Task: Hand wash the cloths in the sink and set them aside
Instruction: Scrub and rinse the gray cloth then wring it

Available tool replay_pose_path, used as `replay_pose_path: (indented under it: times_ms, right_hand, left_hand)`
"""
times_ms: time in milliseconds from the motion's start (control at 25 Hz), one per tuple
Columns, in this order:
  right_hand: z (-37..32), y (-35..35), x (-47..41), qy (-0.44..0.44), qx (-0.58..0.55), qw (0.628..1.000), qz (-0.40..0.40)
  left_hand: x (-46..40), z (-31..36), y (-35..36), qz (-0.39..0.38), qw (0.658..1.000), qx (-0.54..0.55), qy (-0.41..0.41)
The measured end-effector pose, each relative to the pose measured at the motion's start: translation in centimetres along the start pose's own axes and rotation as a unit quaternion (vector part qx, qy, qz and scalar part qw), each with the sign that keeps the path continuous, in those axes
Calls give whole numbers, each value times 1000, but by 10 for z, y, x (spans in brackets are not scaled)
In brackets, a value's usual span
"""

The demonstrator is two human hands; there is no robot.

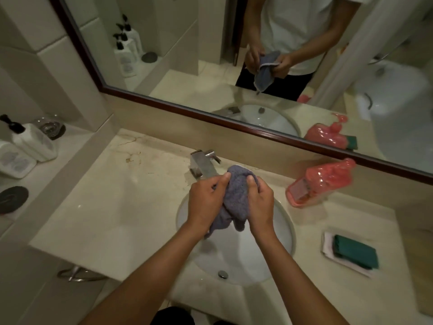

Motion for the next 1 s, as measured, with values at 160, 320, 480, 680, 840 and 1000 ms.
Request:
replay_pose_path:
  times_ms: [160, 320, 480, 680, 840, 1000]
  right_hand:
    - [0, -64, 11, 18, 143, 989, 9]
    - [14, -97, 8, 27, 127, 991, -24]
    - [31, -105, 8, 42, 107, 993, -31]
    - [44, -71, 3, 45, 144, 981, -122]
    - [71, -12, 4, 85, 25, 946, -313]
    - [78, 18, -1, 47, 29, 944, -324]
  left_hand:
    - [8, 7, 51, -50, 998, -41, 10]
    - [15, -4, 74, -41, 998, -38, -16]
    - [17, -19, 75, 4, 997, 10, -80]
    - [16, -21, 62, 4, 989, 114, -96]
    - [8, -32, 58, -33, 952, 286, -100]
    - [-7, -48, 37, -20, 939, 326, -106]
Point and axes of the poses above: each hand's wrist, its own x-axis away from the middle knuckle, its own y-axis out of the palm, z = x × y, the point moved 9 cm from there along -x, towards the middle knuckle, and after that the axes turned 14 degrees about -z, right-handed, at the moved point
